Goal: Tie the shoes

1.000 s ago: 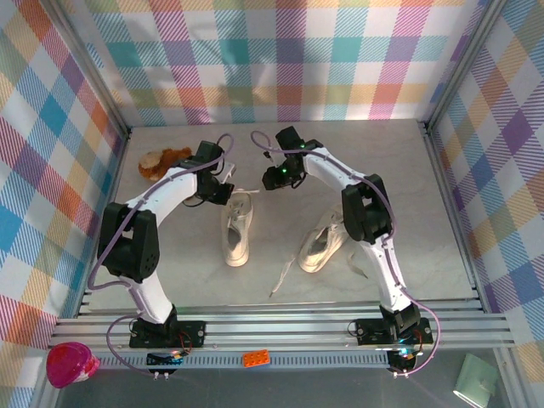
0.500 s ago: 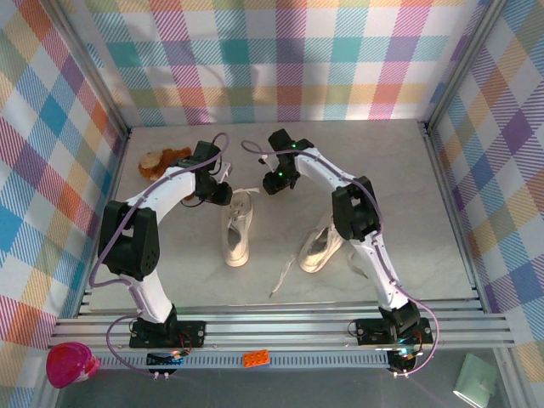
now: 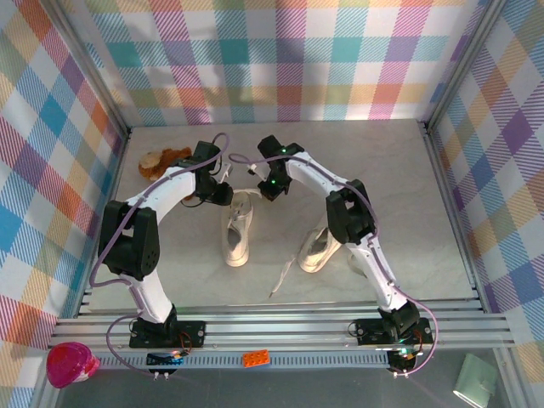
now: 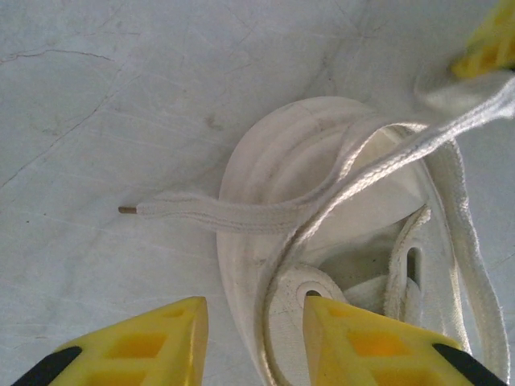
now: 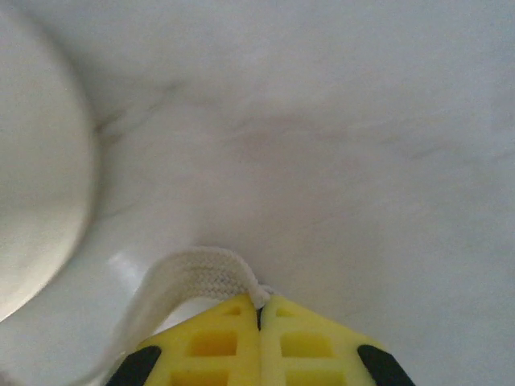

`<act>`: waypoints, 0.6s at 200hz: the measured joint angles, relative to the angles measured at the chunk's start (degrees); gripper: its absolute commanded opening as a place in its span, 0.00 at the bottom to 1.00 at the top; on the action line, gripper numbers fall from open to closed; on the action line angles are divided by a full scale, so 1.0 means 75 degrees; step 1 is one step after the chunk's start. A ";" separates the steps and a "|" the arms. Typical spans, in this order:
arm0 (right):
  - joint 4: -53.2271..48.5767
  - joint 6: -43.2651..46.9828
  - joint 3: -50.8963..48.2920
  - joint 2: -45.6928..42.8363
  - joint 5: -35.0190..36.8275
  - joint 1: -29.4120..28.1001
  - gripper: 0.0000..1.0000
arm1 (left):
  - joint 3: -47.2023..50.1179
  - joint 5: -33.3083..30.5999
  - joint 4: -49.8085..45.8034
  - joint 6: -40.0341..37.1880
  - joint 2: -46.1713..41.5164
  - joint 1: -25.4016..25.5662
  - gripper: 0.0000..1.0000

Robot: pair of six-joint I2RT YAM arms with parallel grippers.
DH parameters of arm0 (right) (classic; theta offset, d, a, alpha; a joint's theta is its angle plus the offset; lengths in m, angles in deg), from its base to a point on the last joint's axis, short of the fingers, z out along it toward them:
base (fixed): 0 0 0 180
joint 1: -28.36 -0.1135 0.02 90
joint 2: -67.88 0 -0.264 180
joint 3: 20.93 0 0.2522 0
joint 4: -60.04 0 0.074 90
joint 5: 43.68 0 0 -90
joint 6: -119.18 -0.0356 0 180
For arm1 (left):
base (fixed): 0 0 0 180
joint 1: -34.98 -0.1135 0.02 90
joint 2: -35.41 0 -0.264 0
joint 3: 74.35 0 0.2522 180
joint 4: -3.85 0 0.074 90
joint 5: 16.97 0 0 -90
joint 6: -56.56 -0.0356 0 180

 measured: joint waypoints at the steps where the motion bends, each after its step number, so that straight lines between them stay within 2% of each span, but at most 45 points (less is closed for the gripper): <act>1: 0.0026 -0.0067 -0.0090 -0.0050 -0.0070 -0.0006 0.00 | 0.0000 0.0003 0.0000 0.0003 0.0000 0.0000 0.37; 24: 0.0335 -0.1052 -0.1510 -0.0813 -0.1005 -0.0017 0.00 | 0.0035 0.0052 0.0003 0.0015 -0.0085 0.0000 0.37; 45: 0.0542 -0.1839 -0.2049 -0.1177 -0.1626 0.0026 0.00 | 0.0055 0.0090 -0.0023 0.0044 -0.0198 0.0000 0.37; 86: 0.1116 -0.2734 -0.2200 -0.1679 -0.1979 0.0321 0.00 | 0.0073 0.0291 -0.0020 0.0117 -0.0507 0.0003 0.42; 120: 0.2028 -0.3506 -0.3037 -0.2136 -0.2247 0.0580 0.00 | 0.0262 0.0277 0.0000 -0.0064 -0.0915 0.0181 0.42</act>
